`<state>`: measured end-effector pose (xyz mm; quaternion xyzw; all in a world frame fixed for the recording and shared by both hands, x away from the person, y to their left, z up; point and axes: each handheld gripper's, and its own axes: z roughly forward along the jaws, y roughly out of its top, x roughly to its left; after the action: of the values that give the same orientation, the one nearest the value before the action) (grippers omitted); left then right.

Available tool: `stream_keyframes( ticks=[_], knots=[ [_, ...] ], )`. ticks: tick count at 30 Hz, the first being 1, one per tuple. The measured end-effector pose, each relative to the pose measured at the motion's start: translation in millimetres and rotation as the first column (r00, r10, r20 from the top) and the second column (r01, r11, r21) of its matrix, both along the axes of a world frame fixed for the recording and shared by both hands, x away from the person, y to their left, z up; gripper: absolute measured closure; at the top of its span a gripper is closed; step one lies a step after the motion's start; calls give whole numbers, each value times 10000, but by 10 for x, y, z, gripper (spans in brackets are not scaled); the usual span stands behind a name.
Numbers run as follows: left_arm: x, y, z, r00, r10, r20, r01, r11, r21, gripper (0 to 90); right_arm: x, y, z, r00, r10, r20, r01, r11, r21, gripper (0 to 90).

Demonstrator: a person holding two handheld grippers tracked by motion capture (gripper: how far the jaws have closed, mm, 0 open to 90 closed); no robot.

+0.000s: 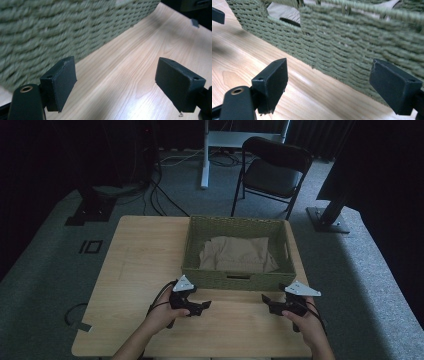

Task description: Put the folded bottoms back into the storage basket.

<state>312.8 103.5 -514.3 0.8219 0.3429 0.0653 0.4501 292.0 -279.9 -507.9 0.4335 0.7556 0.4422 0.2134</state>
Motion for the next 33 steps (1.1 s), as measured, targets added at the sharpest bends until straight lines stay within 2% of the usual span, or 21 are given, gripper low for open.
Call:
stream_keyframes(
  ticks=[7, 10, 11, 12, 15, 22, 23, 24, 28, 30, 33],
  knots=[
    [-10, 79, -139, 9995, 280, -163, -276, 9994, 215, 182, -6, -15, -106, 9997, -100, -202, 98, 9999, -110, 147],
    [-13, 121, -218, 9989, 441, -183, -430, 9975, 553, 182, -2, -36, -171, 9992, -273, -306, 265, 9993, -259, 147],
    [-13, 121, -218, 9989, 441, -183, -430, 9975, 553, 182, -2, -36, -171, 9992, -273, -306, 265, 9993, -259, 147],
    [-10, 142, -249, 9984, 530, -188, -514, 9958, 756, 182, 2, -54, -205, 9988, -320, -381, 309, 9991, -277, 147],
    [-9, 158, -271, 9978, 635, -215, -618, 9954, 733, 181, 5, -73, -255, 9977, -433, -514, 411, 9982, -442, 147],
    [-22, 174, -335, 9963, 847, -118, -827, 9893, 1205, 182, 15, -87, -318, 9958, -537, -742, 482, 9961, -738, 147],
    [-22, 174, -335, 9963, 847, -118, -827, 9893, 1205, 182, 18, -87, -331, 9955, -523, -796, 458, 9956, -815, 146],
    [-33, 176, -355, 9961, 877, 46, -875, 9876, 1304, 181, 25, -85, -369, 9947, -476, -914, 387, 9945, -970, 146],
    [-47, 178, -355, 9951, 987, 62, -987, 9865, 1309, 181, 34, -72, -453, 9911, -501, -1231, 346, 9916, -1248, 143],
    [-68, 165, -357, 9943, 1042, 228, -1065, 9824, 1532, 181, 34, -58, -459, 9901, -526, -1305, 333, 9887, -1461, 143],
    [-106, 117, -362, 9933, 954, 648, -1074, 9700, 2181, 181, 32, -43, -465, 9895, -605, -1314, 378, 9849, -1690, 140]
  ],
)
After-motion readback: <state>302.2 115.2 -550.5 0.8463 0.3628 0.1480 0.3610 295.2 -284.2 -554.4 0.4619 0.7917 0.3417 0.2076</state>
